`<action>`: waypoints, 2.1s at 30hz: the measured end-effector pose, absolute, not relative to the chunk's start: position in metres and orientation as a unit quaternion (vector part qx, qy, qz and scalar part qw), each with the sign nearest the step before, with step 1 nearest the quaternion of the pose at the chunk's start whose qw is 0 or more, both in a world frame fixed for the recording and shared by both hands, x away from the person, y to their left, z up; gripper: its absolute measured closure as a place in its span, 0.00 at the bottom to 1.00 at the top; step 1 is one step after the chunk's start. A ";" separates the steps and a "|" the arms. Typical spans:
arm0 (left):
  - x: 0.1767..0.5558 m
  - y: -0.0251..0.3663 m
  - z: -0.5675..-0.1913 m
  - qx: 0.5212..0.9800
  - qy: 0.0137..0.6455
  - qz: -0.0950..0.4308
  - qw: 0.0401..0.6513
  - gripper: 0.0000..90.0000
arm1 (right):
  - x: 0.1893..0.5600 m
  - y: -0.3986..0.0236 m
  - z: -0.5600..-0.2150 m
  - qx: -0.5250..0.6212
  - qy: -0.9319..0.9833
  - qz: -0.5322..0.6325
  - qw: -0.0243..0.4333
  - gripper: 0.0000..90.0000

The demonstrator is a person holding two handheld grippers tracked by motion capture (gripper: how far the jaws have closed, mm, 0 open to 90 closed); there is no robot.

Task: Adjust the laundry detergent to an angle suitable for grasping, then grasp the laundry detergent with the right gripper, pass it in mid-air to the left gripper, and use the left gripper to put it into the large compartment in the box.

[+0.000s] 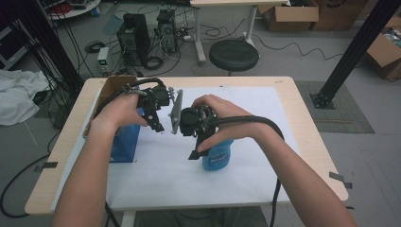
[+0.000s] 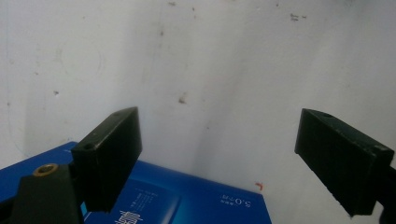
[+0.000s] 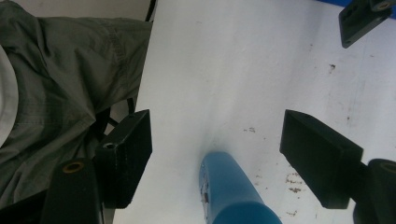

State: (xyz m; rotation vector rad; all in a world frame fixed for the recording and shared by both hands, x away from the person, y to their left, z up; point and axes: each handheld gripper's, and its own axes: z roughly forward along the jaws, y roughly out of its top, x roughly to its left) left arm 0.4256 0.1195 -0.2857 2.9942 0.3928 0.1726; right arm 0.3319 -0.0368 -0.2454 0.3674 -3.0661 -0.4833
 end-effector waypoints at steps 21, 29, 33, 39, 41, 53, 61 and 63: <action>0.424 0.119 -0.283 0.988 0.130 0.059 0.058 0.17 | 0.333 -0.039 -0.242 0.118 -0.979 -0.165 0.007 0.27; 0.421 0.120 -0.281 0.988 0.131 0.060 0.060 0.17 | 0.333 -0.039 -0.242 0.122 -0.978 -0.167 0.008 0.27; 0.422 0.119 -0.281 0.988 0.131 0.058 0.059 0.17 | 0.333 -0.039 -0.241 0.123 -0.978 -0.168 0.004 0.27; 0.423 0.119 -0.282 0.987 0.134 0.057 0.062 0.17 | 0.336 -0.041 -0.238 0.122 -0.977 -0.176 0.004 0.27; 0.423 0.119 -0.282 0.988 0.133 0.056 0.062 0.17 | 0.337 -0.041 -0.237 0.123 -0.976 -0.180 0.006 0.27; 0.423 0.118 -0.277 0.988 0.128 0.059 0.062 0.17 | 0.340 -0.048 -0.227 0.119 -0.971 -0.208 0.002 0.26; 0.422 0.116 -0.277 0.988 0.127 0.059 0.061 0.17 | 0.346 -0.065 -0.217 0.108 -0.965 -0.238 -0.003 0.25; 0.423 0.116 -0.277 0.988 0.129 0.061 0.058 0.17 | 0.347 -0.071 -0.215 0.109 -0.961 -0.254 0.002 0.25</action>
